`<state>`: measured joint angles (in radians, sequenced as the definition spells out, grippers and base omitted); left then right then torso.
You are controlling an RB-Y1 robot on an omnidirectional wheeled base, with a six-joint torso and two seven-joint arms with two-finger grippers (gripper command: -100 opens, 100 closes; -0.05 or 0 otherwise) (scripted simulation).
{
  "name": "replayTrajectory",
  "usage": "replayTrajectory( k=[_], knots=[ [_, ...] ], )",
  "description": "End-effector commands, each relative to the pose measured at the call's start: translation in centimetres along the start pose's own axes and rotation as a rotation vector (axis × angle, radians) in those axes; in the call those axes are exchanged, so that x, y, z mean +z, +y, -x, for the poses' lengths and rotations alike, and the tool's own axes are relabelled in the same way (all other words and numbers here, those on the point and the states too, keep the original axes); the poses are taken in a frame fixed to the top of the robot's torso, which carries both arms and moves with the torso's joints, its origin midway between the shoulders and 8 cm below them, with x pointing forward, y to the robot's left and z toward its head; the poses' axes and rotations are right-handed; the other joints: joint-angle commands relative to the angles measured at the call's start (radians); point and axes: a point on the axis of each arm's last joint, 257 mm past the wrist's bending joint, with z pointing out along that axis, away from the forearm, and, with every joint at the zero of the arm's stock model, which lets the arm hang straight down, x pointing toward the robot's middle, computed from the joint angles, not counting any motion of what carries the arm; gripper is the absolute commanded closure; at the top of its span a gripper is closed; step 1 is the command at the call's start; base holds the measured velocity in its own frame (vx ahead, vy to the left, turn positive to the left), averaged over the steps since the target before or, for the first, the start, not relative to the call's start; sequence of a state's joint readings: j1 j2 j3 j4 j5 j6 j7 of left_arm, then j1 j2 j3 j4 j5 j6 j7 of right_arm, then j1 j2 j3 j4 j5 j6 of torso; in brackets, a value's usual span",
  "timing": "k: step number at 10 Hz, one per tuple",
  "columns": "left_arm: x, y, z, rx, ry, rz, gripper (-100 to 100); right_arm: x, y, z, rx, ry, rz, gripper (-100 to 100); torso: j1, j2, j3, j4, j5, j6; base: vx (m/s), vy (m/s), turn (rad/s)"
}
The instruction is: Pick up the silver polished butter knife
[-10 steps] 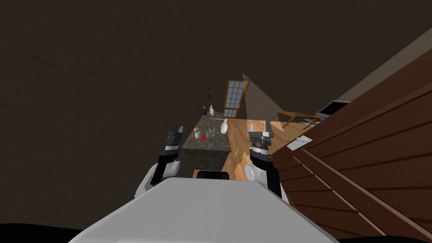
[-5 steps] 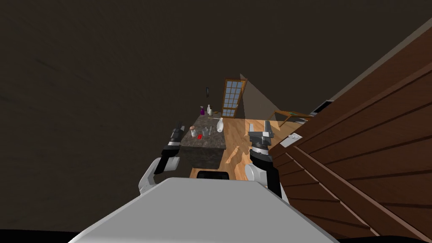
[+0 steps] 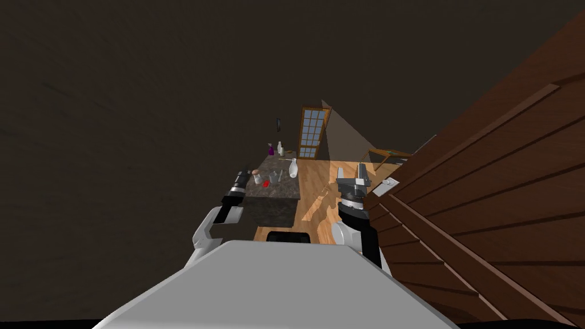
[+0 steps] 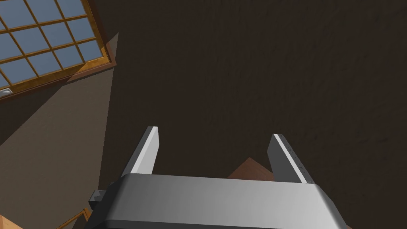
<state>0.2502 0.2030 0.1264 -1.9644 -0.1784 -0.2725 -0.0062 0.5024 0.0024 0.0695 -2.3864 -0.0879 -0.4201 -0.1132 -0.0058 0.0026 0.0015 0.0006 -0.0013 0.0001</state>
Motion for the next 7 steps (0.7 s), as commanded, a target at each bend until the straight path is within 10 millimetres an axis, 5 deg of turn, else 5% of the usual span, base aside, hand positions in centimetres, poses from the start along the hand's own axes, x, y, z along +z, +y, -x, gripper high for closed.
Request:
replayTrajectory(
  k=[1, 7],
  knots=[
    [0.6, 1.1, 0.0, 0.02, 0.004, 0.032, -100, 0.0, 0.0, 0.0, 0.0, 0.0, 0.0, 0, 0.0, 0.0, 0.0, 0.0, 0.0, 0.0, -0.023, -0.096, -0.021],
    [3.3, 7.3, 1.8, 0.143, 0.014, 0.194, -100, 0.0, 0.0, 0.0, 0.0, 0.0, 0.0, 0, -0.003, -0.002, -0.001, 0.0, -0.001, 0.0, -0.014, -0.115, -0.033]
  ],
)
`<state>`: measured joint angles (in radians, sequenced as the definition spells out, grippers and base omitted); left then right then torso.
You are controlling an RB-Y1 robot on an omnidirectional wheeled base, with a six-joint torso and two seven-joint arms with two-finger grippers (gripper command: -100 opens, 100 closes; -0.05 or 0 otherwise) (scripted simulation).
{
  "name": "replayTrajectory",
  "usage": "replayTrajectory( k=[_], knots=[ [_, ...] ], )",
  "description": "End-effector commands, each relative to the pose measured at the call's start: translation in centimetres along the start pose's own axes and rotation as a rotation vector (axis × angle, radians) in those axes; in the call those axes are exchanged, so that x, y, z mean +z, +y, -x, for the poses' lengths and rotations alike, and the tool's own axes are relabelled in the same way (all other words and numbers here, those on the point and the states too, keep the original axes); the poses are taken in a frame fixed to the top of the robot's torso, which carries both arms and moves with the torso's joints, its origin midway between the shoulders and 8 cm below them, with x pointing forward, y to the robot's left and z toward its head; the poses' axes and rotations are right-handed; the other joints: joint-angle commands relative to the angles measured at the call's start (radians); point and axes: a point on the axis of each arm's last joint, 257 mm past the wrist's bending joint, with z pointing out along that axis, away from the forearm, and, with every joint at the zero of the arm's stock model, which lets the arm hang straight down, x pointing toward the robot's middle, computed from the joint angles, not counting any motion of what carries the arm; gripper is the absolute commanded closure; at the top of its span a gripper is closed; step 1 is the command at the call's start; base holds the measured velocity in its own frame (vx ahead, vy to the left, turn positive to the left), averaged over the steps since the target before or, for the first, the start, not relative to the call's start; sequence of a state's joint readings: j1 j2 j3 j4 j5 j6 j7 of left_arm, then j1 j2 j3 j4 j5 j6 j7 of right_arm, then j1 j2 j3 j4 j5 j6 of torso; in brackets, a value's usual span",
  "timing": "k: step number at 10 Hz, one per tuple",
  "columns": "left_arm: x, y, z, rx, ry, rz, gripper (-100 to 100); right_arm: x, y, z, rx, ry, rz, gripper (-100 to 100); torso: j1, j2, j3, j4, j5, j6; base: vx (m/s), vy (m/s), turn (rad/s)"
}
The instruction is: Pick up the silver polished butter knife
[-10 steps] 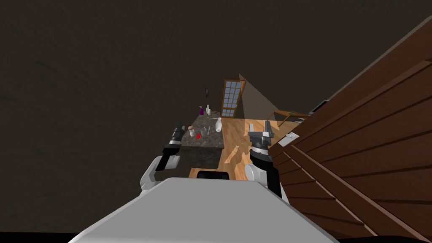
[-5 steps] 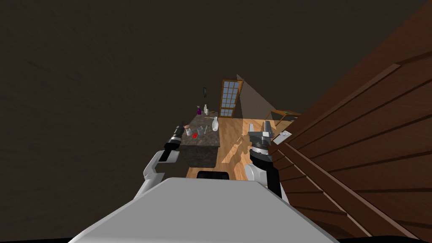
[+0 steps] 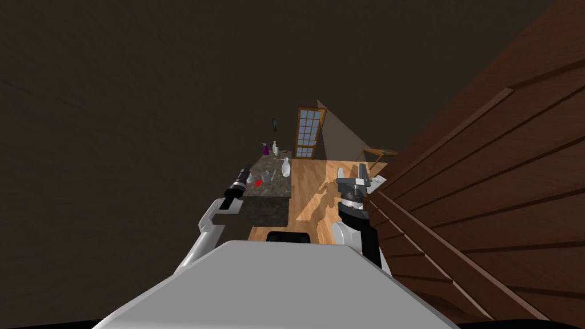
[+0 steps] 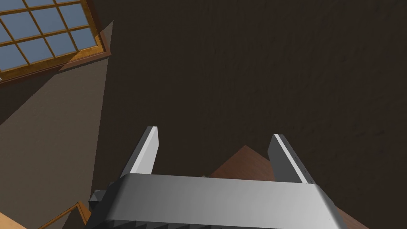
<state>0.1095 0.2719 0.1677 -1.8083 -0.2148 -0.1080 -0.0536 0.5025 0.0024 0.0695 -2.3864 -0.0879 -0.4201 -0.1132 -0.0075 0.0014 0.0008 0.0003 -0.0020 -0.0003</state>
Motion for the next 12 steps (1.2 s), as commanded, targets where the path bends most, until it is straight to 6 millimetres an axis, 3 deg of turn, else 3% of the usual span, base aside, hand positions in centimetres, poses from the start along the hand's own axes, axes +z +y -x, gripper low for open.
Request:
replayTrajectory(
  k=[1, 3, 6, 7, 8, 9, 10, 11, 12],
  knots=[
    [1.5, 1.6, 1.0, 0.047, -0.003, 0.047, -100, 0.0, 0.0, 0.0, 0.0, 0.0, 0.0, 0, 0.0, 0.0, 0.0, 0.0, 0.0, 0.0, -0.014, -0.125, -0.049],
    [1.4, 2.6, 0.9, 0.047, -0.001, 0.081, -100, 0.0, 0.0, 0.0, 0.0, 0.0, 0.0, 0, 0.001, -0.001, -0.001, 0.0, 0.0, 0.0, 0.001, -0.064, -0.005],
    [3.7, 5.7, 3.1, 0.126, -0.014, 0.18, -100, 0.0, 0.0, 0.0, 0.0, 0.0, 0.0, 0, 0.002, -0.001, -0.001, 0.0, 0.001, 0.0, -0.003, -0.095, -0.046],
    [3.4, 6.9, 2.9, 0.126, -0.01, 0.213, -100, 0.0, 0.0, 0.0, 0.0, 0.0, 0.0, 0, 0.001, -0.001, -0.001, 0.0, 0.0, 0.0, 0.017, -0.107, -0.02],
    [4.4, 8.2, 4.3, 0.163, -0.019, 0.252, -100, 0.0, 0.0, 0.0, 0.0, 0.0, 0.0, 0, 0.001, -0.002, -0.001, 0.0, 0.0, 0.0, 0.034, -0.137, -0.047],
    [4.2, 9.0, 4.2, 0.163, -0.017, 0.282, -100, 0.0, 0.0, 0.0, 0.0, 0.0, 0.0, 0, -0.001, -0.003, -0.002, -0.001, 0.0, 0.0, 0.02, -0.108, -0.022],
    [5.2, 9.9, 5.8, 0.199, -0.03, 0.317, -100, 0.0, 0.0, 0.0, 0.0, 0.0, 0.0, 0, 0.001, -0.003, -0.002, -0.001, 0.0, 0.0, 0.017, -0.116, -0.05],
    [4.7, 11.2, 5.7, 0.198, -0.025, 0.356, -100, 0.0, 0.0, 0.0, 0.0, 0.0, 0.0, 0, 0.0, -0.003, -0.001, -0.001, 0.0, 0.0, 0.031, -0.104, -0.028],
    [5.7, 11.9, 7.4, 0.231, -0.04, 0.385, -100, 0.0, 0.0, 0.0, 0.0, 0.0, 0.0, 0, 0.001, -0.003, -0.002, -0.001, 0.0, 0.0, 0.055, -0.108, -0.05]
  ],
)
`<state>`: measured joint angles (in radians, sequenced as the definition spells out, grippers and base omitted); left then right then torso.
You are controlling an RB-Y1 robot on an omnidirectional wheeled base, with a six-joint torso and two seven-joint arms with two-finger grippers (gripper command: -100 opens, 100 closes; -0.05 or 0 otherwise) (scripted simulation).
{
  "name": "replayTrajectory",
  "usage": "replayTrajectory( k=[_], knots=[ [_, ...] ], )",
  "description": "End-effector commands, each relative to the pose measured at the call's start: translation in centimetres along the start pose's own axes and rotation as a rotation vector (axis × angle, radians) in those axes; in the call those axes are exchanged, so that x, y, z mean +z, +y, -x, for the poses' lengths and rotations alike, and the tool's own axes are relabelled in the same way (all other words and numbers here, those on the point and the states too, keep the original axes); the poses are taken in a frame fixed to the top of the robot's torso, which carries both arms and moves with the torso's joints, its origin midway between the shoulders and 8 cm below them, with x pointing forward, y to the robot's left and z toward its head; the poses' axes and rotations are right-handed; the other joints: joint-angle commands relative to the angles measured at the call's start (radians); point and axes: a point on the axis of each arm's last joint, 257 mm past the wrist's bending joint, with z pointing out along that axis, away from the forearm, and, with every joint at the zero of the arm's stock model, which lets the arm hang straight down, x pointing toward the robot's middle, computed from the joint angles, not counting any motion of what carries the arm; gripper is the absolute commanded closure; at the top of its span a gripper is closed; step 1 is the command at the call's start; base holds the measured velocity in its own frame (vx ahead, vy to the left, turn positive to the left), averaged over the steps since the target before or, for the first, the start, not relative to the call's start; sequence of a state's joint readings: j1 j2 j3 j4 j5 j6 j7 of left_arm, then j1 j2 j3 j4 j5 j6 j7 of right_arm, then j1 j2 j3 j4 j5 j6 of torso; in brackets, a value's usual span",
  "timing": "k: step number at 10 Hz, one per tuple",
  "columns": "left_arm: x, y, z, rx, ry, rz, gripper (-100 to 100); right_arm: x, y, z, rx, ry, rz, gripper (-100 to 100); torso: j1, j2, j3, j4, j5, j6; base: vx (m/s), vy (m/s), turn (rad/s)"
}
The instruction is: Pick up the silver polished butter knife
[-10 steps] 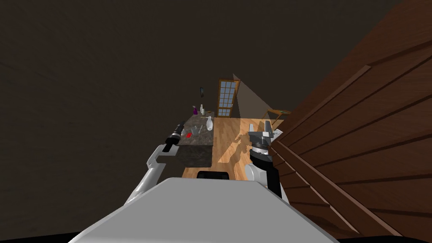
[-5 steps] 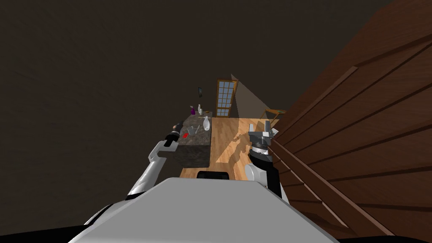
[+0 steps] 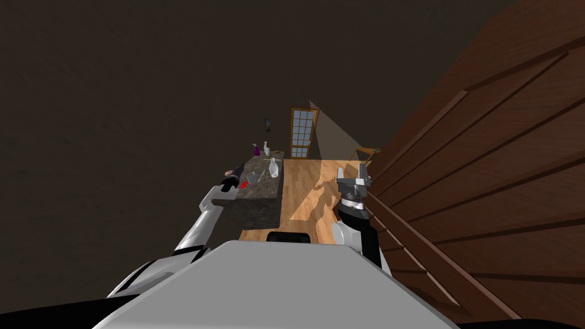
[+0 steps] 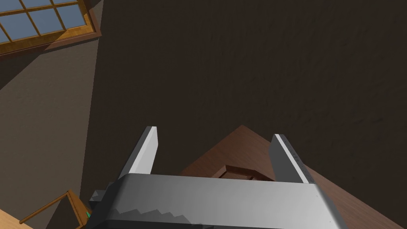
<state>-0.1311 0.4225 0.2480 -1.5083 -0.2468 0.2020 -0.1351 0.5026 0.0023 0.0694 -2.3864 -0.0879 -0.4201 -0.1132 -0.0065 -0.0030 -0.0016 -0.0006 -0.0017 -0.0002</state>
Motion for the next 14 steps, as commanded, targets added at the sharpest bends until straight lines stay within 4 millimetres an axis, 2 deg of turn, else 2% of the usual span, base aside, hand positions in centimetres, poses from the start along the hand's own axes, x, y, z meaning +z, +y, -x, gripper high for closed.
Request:
replayTrajectory(
  k=[1, 2, 3, 4, 5, 6, 7, 8, 10, 11, 12, 13, 14],
  knots=[
    [0.6, 1.5, 0.2, 0.018, 0.002, 0.058, -100, 0.0, 0.0, 0.0, 0.0, 0.0, 0.0, 0, 0.0, 0.0, 0.0, 0.0, 0.0, 0.0, 0.043, -0.091, -0.023],
    [0.6, 1.8, 0.2, 0.018, 0.003, 0.07, -100, 0.0, 0.0, 0.0, 0.0, 0.0, 0.0, 0, 0.001, 0.0, 0.0, 0.0, 0.0, 0.0, 0.01, -0.041, 0.007],
    [1.6, 3.1, 1.6, 0.047, -0.01, 0.118, -100, 0.0, 0.0, 0.0, 0.0, 0.0, 0.0, 0, 0.004, 0.002, 0.001, 0.0, 0.001, -0.001, 0.031, -0.075, -0.066],
    [1.5, 4.1, 1.4, 0.047, -0.003, 0.149, -100, 0.0, 0.0, 0.0, 0.0, 0.0, 0.0, 0, 0.002, 0.001, 0.001, 0.0, 0.001, 0.0, 0.035, -0.075, -0.022],
    [2.5, 4.7, 3.2, 0.072, -0.021, 0.184, -100, 0.0, 0.0, 0.0, 0.0, 0.0, 0.0, 0, 0.002, 0.001, 0.001, 0.0, 0.001, -0.001, 0.033, -0.113, -0.047],
    [2.3, 6.3, 2.7, 0.072, -0.01, 0.227, -100, 0.0, 0.0, 0.0, 0.0, 0.0, 0.0, 0, 0.0, 0.001, 0.0, 0.0, 0.0, 0.0, 0.04, -0.104, -0.024],
    [3.0, 7.1, 4.5, 0.095, -0.026, 0.265, -100, 0.0, 0.0, 0.0, 0.0, 0.0, 0.0, 0, 0.0, 0.001, 0.0, 0.0, 0.0, -0.001, 0.082, -0.114, -0.047],
    [2.7, 8.7, 4.1, 0.094, -0.014, 0.313, -100, 0.0, 0.0, 0.0, 0.0, 0.0, 0.0, 0, 0.0, -0.001, -0.001, 0.0, 0.0, 0.0, 0.067, -0.085, -0.021],
    [2.7, 8.7, 4.1, 0.094, -0.014, 0.313, -100, 0.0, 0.0, 0.0, 0.0, 0.0, 0.0, 0, 0.004, 0.002, 0.001, 0.0, 0.001, -0.001, 0.01, -0.015, 0.003],
    [3.0, 10.1, 5.9, 0.112, -0.026, 0.377, -100, 0.0, 0.0, 0.0, 0.0, 0.0, 0.0, 0, 0.007, 0.003, 0.002, 0.0, 0.001, -0.001, 0.027, -0.052, -0.048],
    [2.8, 11.1, 5.5, 0.112, -0.017, 0.398, -100, 0.0, 0.0, 0.0, 0.0, 0.0, 0.0, 0, 0.004, 0.002, 0.001, 0.001, 0.001, 0.0, 0.048, -0.06, -0.026],
    [3.1, 12.0, 7.4, 0.126, -0.031, 0.448, -100, 0.0, 0.0, 0.0, 0.0, 0.0, 0.0, 0, 0.004, 0.001, 0.0, 0.0, 0.001, -0.001, 0.073, -0.108, -0.065],
    [2.7, 13.5, 6.9, 0.126, -0.019, 0.483, -100, 0.0, 0.0, 0.0, 0.0, 0.0, 0.0, 0, 0.001, -0.001, 0.0, 0.0, 0.0, 0.0, 0.069, -0.092, -0.014]
  ],
)
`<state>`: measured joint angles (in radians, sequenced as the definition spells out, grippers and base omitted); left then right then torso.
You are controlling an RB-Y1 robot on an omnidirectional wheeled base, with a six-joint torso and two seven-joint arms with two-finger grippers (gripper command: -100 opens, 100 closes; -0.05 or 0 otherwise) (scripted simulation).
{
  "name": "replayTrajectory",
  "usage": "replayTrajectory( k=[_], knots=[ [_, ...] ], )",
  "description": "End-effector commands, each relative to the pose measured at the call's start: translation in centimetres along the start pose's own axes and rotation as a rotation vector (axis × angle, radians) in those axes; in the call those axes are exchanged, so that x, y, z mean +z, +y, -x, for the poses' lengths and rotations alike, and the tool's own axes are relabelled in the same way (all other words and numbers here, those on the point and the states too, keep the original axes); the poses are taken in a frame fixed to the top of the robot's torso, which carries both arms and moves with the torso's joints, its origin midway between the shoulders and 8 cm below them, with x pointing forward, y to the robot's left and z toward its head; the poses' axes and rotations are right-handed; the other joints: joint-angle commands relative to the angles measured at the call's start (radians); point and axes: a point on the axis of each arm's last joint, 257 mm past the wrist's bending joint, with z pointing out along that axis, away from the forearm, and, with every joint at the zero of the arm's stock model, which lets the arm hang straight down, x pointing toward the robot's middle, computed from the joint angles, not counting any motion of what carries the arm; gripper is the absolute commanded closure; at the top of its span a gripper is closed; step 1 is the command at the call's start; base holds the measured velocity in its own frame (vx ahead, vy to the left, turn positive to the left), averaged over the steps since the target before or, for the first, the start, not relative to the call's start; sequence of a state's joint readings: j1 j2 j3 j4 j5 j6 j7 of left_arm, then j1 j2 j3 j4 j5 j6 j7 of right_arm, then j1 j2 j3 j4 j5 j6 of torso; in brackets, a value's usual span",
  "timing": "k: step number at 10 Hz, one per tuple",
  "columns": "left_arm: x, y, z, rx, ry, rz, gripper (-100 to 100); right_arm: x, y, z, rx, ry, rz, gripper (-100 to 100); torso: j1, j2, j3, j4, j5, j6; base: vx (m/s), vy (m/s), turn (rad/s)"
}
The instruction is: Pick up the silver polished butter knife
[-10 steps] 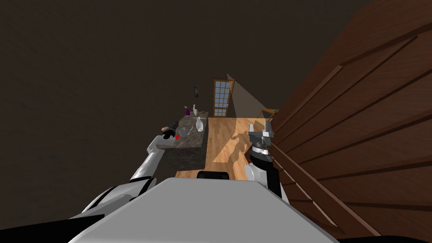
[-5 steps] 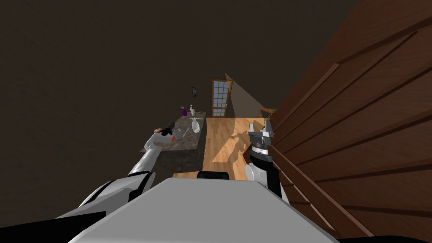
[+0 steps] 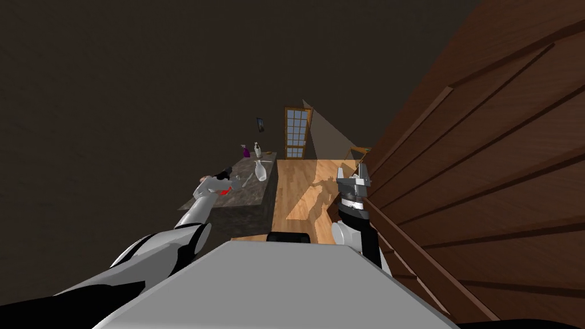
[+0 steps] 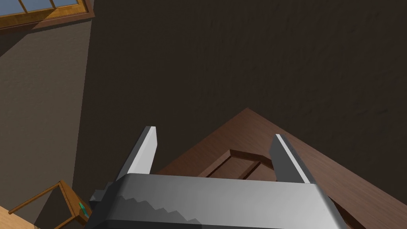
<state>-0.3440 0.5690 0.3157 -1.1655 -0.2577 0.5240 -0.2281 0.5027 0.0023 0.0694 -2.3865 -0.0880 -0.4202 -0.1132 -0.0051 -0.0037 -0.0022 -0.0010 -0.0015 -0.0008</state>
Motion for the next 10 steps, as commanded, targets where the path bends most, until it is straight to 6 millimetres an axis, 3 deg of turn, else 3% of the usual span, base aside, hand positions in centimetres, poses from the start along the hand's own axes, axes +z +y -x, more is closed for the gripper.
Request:
replayTrajectory(
  k=[1, 2, 3, 4, 5, 6, 9, 10],
  knots=[
    [0.6, 2.7, 1.2, 0.016, 0.001, 0.081, -100, 0.0, 0.0, 0.0, 0.0, 0.0, 0.0, 0, 0.0, 0.0, 0.0, 0.0, 0.0, 0.0, 0.09, -0.094, -0.038],
    [0.6, 3.4, 1.0, 0.015, 0.008, 0.11, -100, 0.0, 0.0, 0.0, 0.0, 0.0, 0.0, 0, 0.0, -0.001, 0.0, 0.0, 0.0, 0.0, 0.084, -0.061, -0.012],
    [1.1, 4.6, 2.5, 0.023, 0.002, 0.159, -100, 0.0, 0.0, 0.0, 0.0, 0.0, 0.0, 0, 0.002, -0.001, -0.001, 0.0, 0.0, 0.0, 0.083, -0.056, -0.048],
    [1.0, 5.9, 2.0, 0.024, 0.014, 0.195, -100, 0.0, 0.0, 0.0, 0.0, 0.0, 0.0, 0, 0.002, -0.001, 0.0, 0.0, 0.0, 0.0, 0.074, -0.046, -0.021],
    [1.3, 7.0, 3.4, 0.027, 0.01, 0.244, -100, 0.0, 0.0, 0.0, 0.0, 0.0, 0.0, 0, 0.003, 0.0, 0.0, 0.0, 0.001, 0.0, 0.093, -0.05, -0.046],
    [1.2, 8.3, 2.9, 0.029, 0.023, 0.278, -100, 0.0, 0.0, 0.0, 0.0, 0.0, 0.0, 0, 0.003, -0.001, -0.001, 0.0, 0.001, 0.0, 0.081, -0.046, -0.014],
    [1.0, 12.1, 4.8, 0.029, 0.038, 0.41, -100, 0.0, 0.0, 0.0, 0.0, 0.0, 0.0, 0, 0.004, -0.001, -0.001, 0.0, 0.001, 0.0, 0.095, -0.036, -0.027],
    [0.9, 12.9, 4.5, 0.03, 0.047, 0.432, -100, 0.0, 0.0, 0.0, 0.0, 0.0, 0.0, 0, 0.004, -0.002, -0.001, 0.0, 0.001, 0.0, 0.086, -0.026, -0.016]
  ],
)
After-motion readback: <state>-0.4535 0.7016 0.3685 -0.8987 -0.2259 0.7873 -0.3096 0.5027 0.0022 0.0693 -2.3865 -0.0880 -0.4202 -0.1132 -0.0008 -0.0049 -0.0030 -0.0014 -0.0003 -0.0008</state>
